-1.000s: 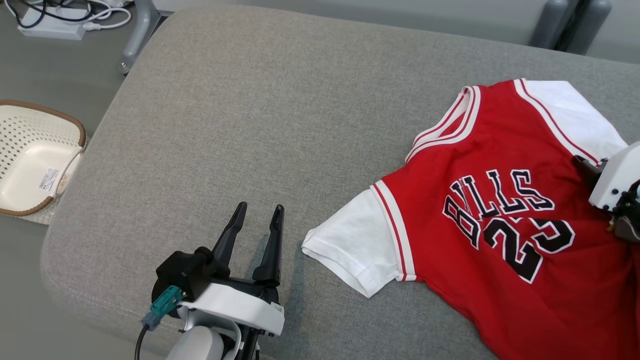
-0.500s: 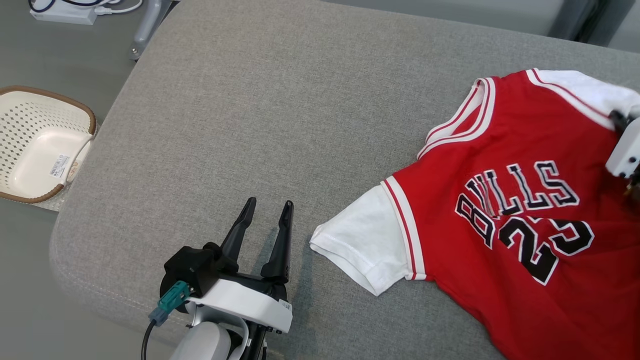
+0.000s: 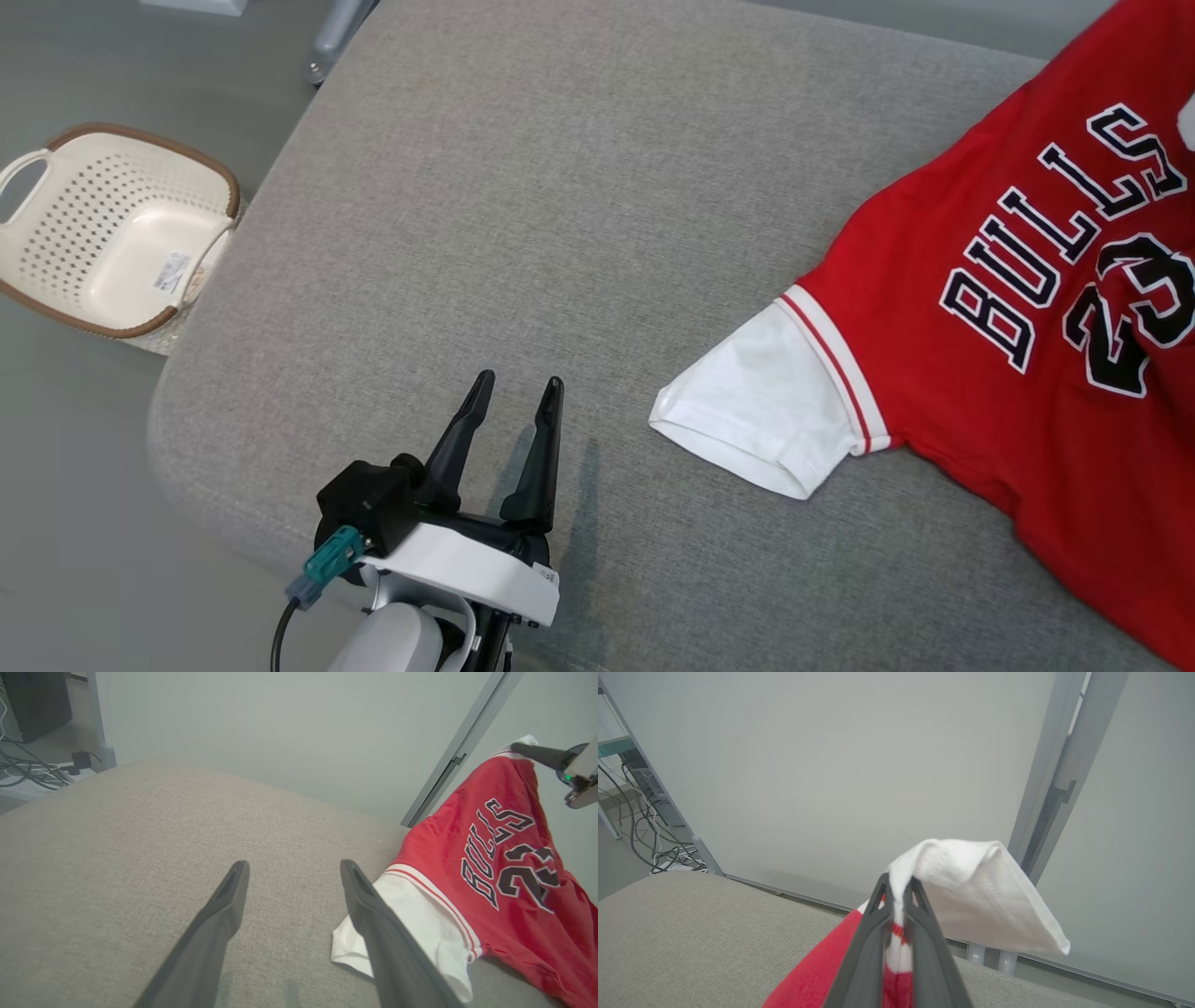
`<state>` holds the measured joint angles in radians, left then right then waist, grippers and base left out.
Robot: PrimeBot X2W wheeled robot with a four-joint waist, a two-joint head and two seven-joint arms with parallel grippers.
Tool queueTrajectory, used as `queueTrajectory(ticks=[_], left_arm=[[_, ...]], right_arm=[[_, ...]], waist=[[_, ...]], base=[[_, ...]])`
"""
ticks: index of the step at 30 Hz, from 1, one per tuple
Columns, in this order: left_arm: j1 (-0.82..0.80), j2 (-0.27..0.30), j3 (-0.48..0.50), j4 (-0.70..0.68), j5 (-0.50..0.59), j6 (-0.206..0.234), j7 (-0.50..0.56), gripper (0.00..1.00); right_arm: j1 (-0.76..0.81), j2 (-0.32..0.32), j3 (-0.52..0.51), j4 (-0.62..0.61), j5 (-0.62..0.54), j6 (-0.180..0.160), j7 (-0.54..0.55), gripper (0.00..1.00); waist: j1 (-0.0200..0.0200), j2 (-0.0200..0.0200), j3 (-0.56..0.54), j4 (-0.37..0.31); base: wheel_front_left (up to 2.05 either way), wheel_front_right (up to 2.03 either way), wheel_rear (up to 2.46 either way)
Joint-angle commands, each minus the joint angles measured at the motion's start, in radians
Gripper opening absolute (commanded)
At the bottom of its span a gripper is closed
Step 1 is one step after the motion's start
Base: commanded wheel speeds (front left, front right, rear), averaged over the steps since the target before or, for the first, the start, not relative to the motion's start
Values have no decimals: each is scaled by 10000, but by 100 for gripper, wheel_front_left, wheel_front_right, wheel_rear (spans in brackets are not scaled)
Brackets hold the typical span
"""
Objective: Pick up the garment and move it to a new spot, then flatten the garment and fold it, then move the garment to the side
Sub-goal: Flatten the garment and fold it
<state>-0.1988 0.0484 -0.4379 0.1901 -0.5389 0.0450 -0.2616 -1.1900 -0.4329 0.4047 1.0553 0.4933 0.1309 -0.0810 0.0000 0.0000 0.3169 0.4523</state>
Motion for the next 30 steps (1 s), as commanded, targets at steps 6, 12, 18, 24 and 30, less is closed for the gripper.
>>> queueTrajectory(ticks=[6, 12, 18, 24, 30], left_arm=[[-147, 43, -73, -92, -162, 86, -27, 100], [-135, 38, 52, -79, -65, 137, -27, 100], [-87, 44, 305, 35, 174, 38, -27, 100], [100, 47, 742, 199, 568, -86, -27, 100], [389, 49, 1358, 333, 867, -157, -27, 100]], right_arm=[[-162, 380, 1011, 936, 109, -3, 551, 2], [240, 689, 1630, 1581, 316, -3, 1078, 100], [601, 747, 1854, 1726, 555, -3, 639, 100], [1278, 863, 1814, 1310, 1212, -3, -456, 100], [2593, 895, 1563, 522, 2151, -3, -1565, 100]], waist=[[0, 0, 110, 367], [0, 0, -53, 167], [0, 0, -527, -555], [0, 0, -1213, -1604], [0, 0, -1955, -2725]], base=[[0, 0, 0], [0, 0, 0], [0, 0, 0], [0, 0, 0], [0, 0, 0]])
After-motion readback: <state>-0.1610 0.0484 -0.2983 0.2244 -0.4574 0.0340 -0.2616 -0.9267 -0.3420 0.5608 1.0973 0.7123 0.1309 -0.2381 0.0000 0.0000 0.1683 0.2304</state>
